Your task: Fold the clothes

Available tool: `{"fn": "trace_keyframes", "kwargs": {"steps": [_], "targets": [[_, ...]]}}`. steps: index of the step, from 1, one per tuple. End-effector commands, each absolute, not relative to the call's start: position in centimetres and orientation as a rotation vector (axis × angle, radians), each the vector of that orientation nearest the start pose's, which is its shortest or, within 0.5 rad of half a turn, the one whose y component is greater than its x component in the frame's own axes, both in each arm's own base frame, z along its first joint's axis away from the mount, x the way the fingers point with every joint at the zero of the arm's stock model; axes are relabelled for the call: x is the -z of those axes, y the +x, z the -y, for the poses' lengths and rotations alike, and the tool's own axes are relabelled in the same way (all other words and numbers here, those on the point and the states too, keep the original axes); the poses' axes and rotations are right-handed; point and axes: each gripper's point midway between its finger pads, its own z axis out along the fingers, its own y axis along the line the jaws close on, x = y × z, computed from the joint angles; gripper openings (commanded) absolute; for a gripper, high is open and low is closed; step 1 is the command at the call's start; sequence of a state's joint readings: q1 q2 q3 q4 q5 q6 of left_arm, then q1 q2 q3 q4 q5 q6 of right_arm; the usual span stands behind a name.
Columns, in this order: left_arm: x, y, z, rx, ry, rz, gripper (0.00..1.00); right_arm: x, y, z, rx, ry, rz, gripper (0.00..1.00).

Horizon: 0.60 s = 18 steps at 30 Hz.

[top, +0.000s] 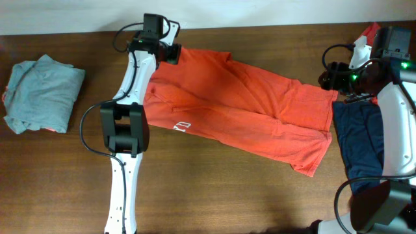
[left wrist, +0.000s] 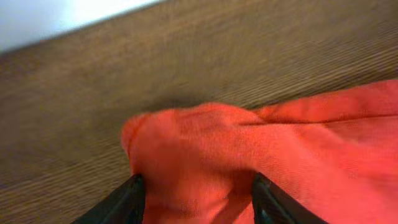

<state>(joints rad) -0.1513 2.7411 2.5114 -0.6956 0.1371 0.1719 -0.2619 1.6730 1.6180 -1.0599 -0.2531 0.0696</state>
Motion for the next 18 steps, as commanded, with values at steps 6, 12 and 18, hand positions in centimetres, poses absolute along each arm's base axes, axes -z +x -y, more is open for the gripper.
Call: {"fn": "trace_keyframes", "kwargs": {"steps": [6,12,18], "targets": [[-2.1,65.8,10.8,0.055,0.417,-2.449,0.11,-21.3,40.2,6.1,-0.268,0.333,-2.614,0.74],[-1.8,65.9,8.3,0.015,0.369,-2.472,0.0,-21.3,40.1,6.1,-0.269,0.334,-2.618,0.74],[-1.2,65.4,4.9,-0.034,0.245,-2.531,0.0,-21.3,40.1,6.1,-0.269,0.334,-2.618,0.73]]}}
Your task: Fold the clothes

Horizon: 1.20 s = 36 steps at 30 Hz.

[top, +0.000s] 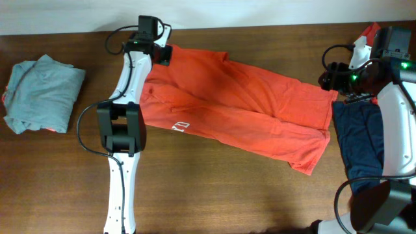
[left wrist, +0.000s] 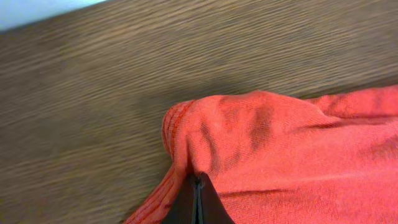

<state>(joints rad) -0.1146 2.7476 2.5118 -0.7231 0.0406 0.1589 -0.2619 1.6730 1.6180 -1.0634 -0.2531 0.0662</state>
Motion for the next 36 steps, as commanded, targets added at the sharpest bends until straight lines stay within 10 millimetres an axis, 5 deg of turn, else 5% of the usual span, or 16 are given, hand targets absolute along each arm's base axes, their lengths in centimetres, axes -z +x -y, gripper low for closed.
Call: {"fn": "trace_keyframes", "kwargs": {"steps": [1,16,21,26,28,33,36], "targets": [[-1.2,65.3,4.2,-0.042,0.233,-2.539,0.0,-21.3,40.1,6.1,-0.269,0.334,-2.618,0.73],[0.9,60.8,-5.5,-0.189,-0.033,-2.748,0.0,-20.8,41.7,6.3,-0.264,0.322,-2.589,0.73],[1.0,58.8,-7.2,-0.213,-0.099,-2.822,0.0,-18.1,44.5,5.0,-0.304,0.267,-2.596,0.74],[-0.4,58.9,-8.3,-0.212,-0.148,-2.802,0.01,-15.8,47.0,4.0,-0.32,0.226,-2.585,0.75],[-1.4,59.4,-8.2,-0.203,-0.147,-2.774,0.09,-16.0,48.1,4.1,-0.313,0.216,-2.546,0.8],[-6.2,62.6,-6.3,-0.088,-0.037,-2.625,0.53,-17.6,50.4,4.8,-0.273,0.192,-2.434,0.81],[-8.8,64.6,-5.4,-0.063,0.003,-2.519,0.64,-17.8,51.1,5.5,-0.226,0.198,-2.405,0.81]]}}
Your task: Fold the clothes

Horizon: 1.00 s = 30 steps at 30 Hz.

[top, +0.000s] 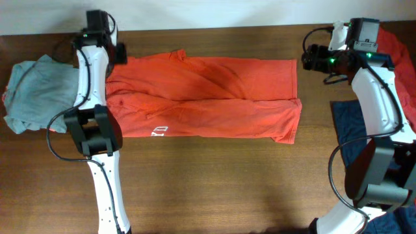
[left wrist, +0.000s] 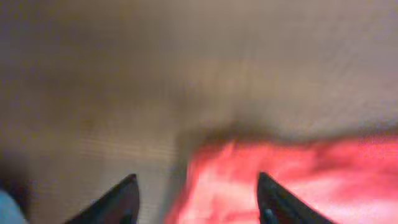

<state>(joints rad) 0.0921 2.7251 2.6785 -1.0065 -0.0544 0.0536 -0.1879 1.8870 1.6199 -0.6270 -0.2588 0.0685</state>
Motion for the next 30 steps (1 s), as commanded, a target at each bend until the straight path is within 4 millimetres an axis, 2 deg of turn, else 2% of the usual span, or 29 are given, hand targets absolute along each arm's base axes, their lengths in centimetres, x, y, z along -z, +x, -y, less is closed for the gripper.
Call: {"fn": "trace_keyframes", "kwargs": {"steps": [1,4,7,12,16,18,20,22,27,30], "targets": [[-9.6,65.3,-4.9,-0.045,0.014,-2.478,0.68,-17.6,51.3,5.7,-0.211,0.202,-2.404,0.81],[-10.2,66.2,-3.9,0.004,0.073,-2.434,0.7,-16.5,51.7,6.1,-0.182,0.2,-2.417,0.81],[-10.1,66.2,-3.8,0.004,0.074,-2.433,0.7,-15.0,52.1,6.1,-0.172,0.195,-2.437,0.81],[-9.8,66.2,-3.9,0.003,0.073,-2.437,0.7,-12.8,52.8,5.1,-0.183,0.163,-2.469,0.81],[-7.7,66.2,-3.9,0.009,0.072,-2.467,0.7,-12.5,53.3,4.1,-0.184,0.135,-2.461,0.81],[-5.8,66.2,-3.1,0.043,0.087,-2.488,0.7,-12.7,53.5,4.1,-0.183,0.132,-2.451,0.81],[-4.8,66.6,-1.6,0.099,0.119,-2.482,0.69,-12.6,53.5,4.1,-0.183,0.132,-2.452,0.81],[-4.7,67.1,0.0,0.117,0.15,-2.459,0.68,-12.6,53.4,4.1,-0.184,0.132,-2.457,0.81],[-5.4,68.2,5.3,0.139,0.248,-2.386,0.69,-12.3,53.2,3.5,-0.191,0.122,-2.472,0.81],[-3.6,67.8,7.2,0.154,0.282,-2.416,0.69,-12.1,52.9,3.1,-0.196,0.117,-2.49,0.81]]}}
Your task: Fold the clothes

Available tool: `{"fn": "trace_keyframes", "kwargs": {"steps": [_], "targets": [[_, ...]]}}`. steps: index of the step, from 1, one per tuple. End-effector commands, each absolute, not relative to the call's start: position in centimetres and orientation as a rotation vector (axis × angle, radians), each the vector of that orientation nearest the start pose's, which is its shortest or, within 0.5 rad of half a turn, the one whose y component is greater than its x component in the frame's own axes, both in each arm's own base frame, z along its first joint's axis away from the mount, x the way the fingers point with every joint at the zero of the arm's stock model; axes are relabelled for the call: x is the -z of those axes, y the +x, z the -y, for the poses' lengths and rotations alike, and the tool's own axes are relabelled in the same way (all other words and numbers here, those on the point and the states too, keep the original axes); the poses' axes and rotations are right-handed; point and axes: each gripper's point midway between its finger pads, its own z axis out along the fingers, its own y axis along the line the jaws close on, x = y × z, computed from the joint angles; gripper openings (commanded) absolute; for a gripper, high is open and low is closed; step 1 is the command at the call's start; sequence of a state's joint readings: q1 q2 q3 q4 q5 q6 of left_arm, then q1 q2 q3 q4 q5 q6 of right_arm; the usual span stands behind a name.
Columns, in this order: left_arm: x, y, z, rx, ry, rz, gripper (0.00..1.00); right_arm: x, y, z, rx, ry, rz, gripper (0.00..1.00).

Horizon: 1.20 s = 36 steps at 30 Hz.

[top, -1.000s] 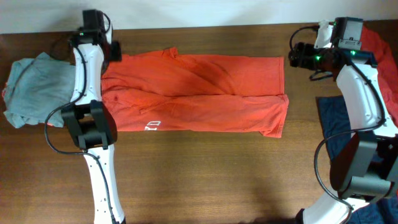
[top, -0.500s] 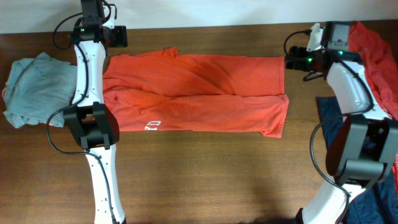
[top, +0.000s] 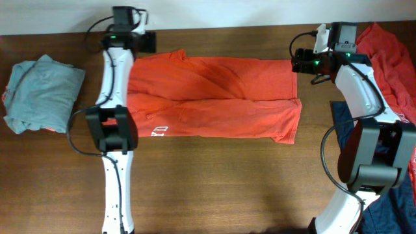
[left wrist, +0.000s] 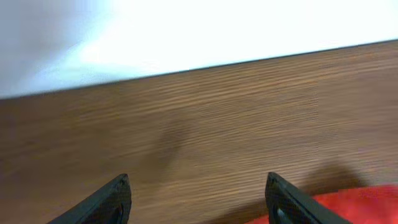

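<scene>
The orange-red shorts (top: 214, 97) lie spread flat and straight across the middle of the table. My left gripper (top: 148, 41) is at the table's far edge, just past the shorts' far left corner. In the left wrist view it (left wrist: 198, 180) is open, with bare wood between the fingers and a sliver of the shorts (left wrist: 364, 208) at lower right. My right gripper (top: 296, 62) sits at the shorts' far right corner. The overhead view does not show how its jaws stand.
A folded grey garment (top: 42, 94) lies at the left end of the table. A red cloth (top: 387, 45) and a navy cloth (top: 341, 114) lie at the right, by the right arm. Bare table (top: 214, 182) lies in front of the shorts.
My left gripper, still open, has moved right along the far edge, from the shorts' left corner to just beyond their far hem. The right gripper has shifted slightly left. The shorts lie as before.
The shorts first lay slanted, with my left gripper open round their far left corner and the right gripper at the far right corner. The left then shut on that corner. Later the shorts lay straight further left with the left gripper open, and it now stands off the cloth.
</scene>
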<state>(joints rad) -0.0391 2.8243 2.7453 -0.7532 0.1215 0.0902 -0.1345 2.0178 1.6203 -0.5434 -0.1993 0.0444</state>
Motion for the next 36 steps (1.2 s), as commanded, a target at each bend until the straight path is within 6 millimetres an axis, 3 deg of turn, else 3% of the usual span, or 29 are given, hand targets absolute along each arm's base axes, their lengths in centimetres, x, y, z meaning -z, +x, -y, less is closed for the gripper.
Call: {"fn": "trace_keyframes", "kwargs": {"steps": [1,3,6,12,18,19,21,22,24,29,30,32,36], "targets": [[-2.4,67.4,7.3,0.158,0.285,-2.441,0.69,-12.0,52.8,3.1,-0.196,0.118,-2.494,0.81],[-0.4,66.6,7.4,0.164,0.288,-2.496,0.69,-11.9,52.6,3.1,-0.197,0.12,-2.506,0.81],[1.1,65.8,7.3,0.168,0.288,-2.541,0.68,-11.8,52.4,3.1,-0.196,0.116,-2.512,0.81],[1.2,66.0,7.2,0.158,0.286,-2.536,0.67,-11.7,52.3,3.1,-0.198,0.117,-2.517,0.81],[1.9,64.7,7.2,0.165,0.288,-2.598,0.64,-11.6,52.2,3.0,-0.198,0.119,-2.522,0.81],[2.1,64.3,7.2,0.167,0.289,-2.616,0.61,-11.6,52.2,3.0,-0.198,0.119,-2.523,0.81],[2.4,63.8,7.2,0.172,0.291,-2.639,0.34,-11.6,52.2,3.0,-0.198,0.119,-2.523,0.81],[2.4,63.6,7.3,0.18,0.294,-2.644,0.27,-11.6,52.2,3.0,-0.198,0.119,-2.523,0.81],[2.6,63.1,7.7,0.196,0.301,-2.663,0.21,-11.6,52.2,3.0,-0.198,0.119,-2.523,0.81],[2.9,62.5,8.3,0.203,0.317,-2.688,0.22,-11.6,52.2,3.0,-0.199,0.119,-2.525,0.81],[2.9,62.5,8.4,0.203,0.318,-2.688,0.18,-11.6,52.1,3.0,-0.199,0.119,-2.527,0.81],[2.8,62.5,8.4,0.203,0.318,-2.685,0.0,-11.5,52.0,3.0,-0.2,0.12,-2.531,0.81],[0.1,63.5,8.1,0.172,0.309,-2.631,0.0,-11.5,52.0,3.0,-0.2,0.12,-2.534,0.81]]}}
